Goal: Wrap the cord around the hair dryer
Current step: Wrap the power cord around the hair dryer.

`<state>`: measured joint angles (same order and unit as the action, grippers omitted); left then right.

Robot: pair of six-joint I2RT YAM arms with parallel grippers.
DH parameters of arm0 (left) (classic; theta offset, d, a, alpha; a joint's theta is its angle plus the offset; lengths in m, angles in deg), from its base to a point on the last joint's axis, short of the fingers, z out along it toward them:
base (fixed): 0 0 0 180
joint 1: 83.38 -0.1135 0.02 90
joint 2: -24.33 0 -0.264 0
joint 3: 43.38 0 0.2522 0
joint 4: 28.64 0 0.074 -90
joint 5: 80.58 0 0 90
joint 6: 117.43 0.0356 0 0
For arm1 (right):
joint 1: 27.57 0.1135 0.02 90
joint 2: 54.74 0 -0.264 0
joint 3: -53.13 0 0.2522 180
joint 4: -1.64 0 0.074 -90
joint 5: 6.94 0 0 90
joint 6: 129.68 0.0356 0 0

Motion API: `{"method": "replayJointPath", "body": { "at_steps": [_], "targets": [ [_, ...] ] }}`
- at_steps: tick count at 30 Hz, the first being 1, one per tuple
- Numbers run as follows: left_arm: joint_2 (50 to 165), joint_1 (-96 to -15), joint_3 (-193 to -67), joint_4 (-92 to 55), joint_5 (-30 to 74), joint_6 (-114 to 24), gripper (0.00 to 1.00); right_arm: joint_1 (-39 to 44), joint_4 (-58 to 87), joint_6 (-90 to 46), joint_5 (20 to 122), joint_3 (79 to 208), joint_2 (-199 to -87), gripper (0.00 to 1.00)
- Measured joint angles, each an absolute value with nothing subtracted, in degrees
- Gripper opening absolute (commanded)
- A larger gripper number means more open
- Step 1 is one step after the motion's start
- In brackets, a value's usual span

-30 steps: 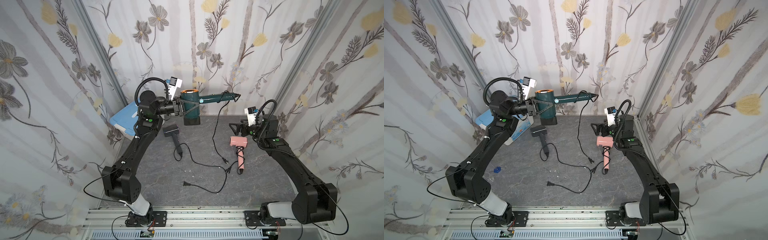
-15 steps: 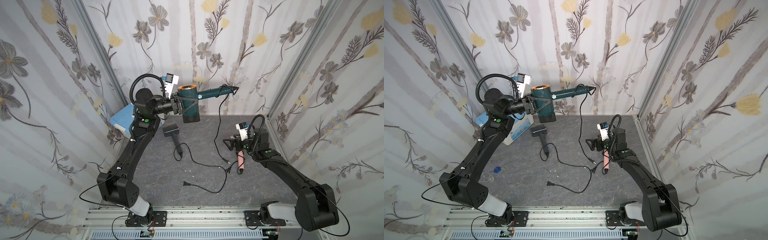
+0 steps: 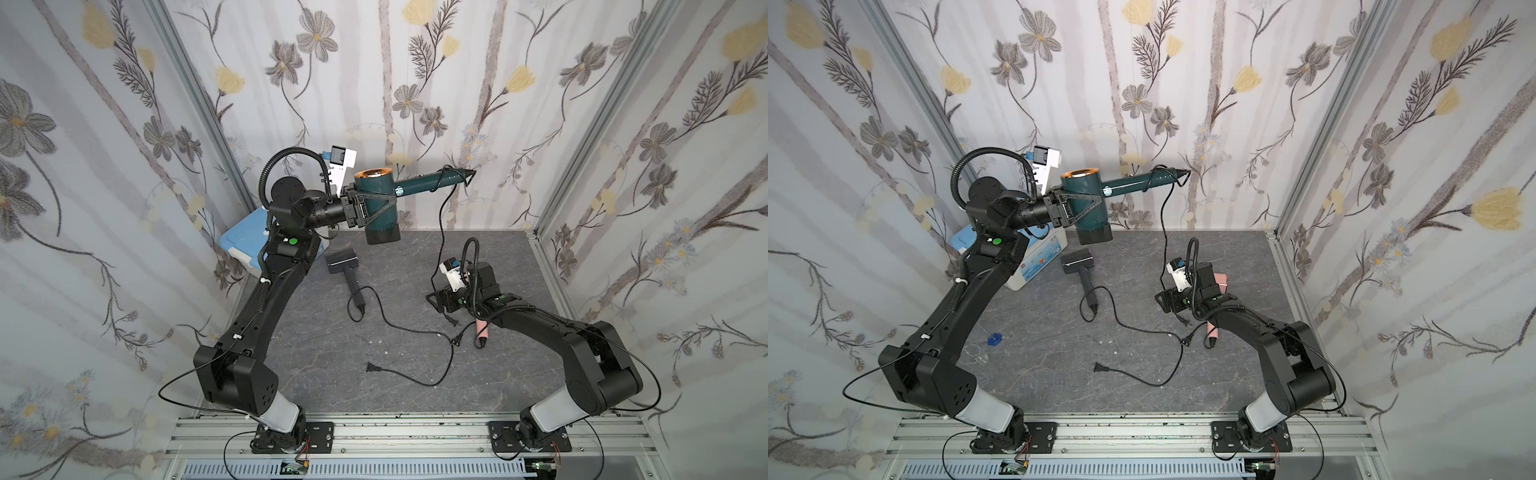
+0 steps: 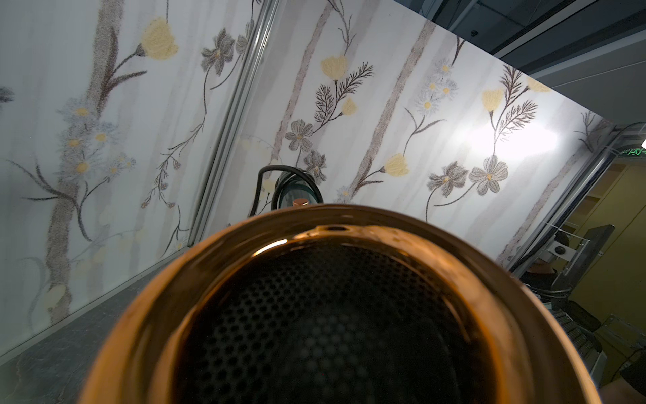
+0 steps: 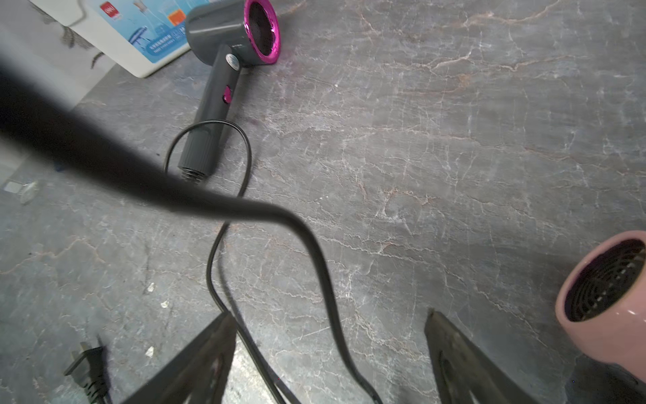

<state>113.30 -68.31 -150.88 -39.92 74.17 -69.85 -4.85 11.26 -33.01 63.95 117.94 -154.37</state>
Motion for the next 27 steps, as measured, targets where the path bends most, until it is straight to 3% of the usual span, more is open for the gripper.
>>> {"method": "replayJointPath", "body": {
  "at_steps": [9, 13, 18, 27],
  "targets": [
    [113.3, -68.2, -150.9, -39.9, 74.1, -69.8, 0.00, -3.8, 10.5, -31.3, 66.8, 117.3, -156.3, 0.54],
    [113.3, -68.2, -150.9, -39.9, 73.9, -69.8, 0.00, -3.6, 10.4, -30.5, 67.0, 116.4, -156.8, 0.27],
    [113.3, -68.2, -150.9, -39.9, 73.5, -69.8, 0.00, -3.5, 10.1, -30.1, 66.9, 115.6, -156.9, 0.01],
    [113.6, -68.3, -150.6, -40.5, 70.3, -71.5, 0.00, -1.0, 11.9, -30.7, 68.7, 116.3, -154.2, 0.00]
  ]
}}
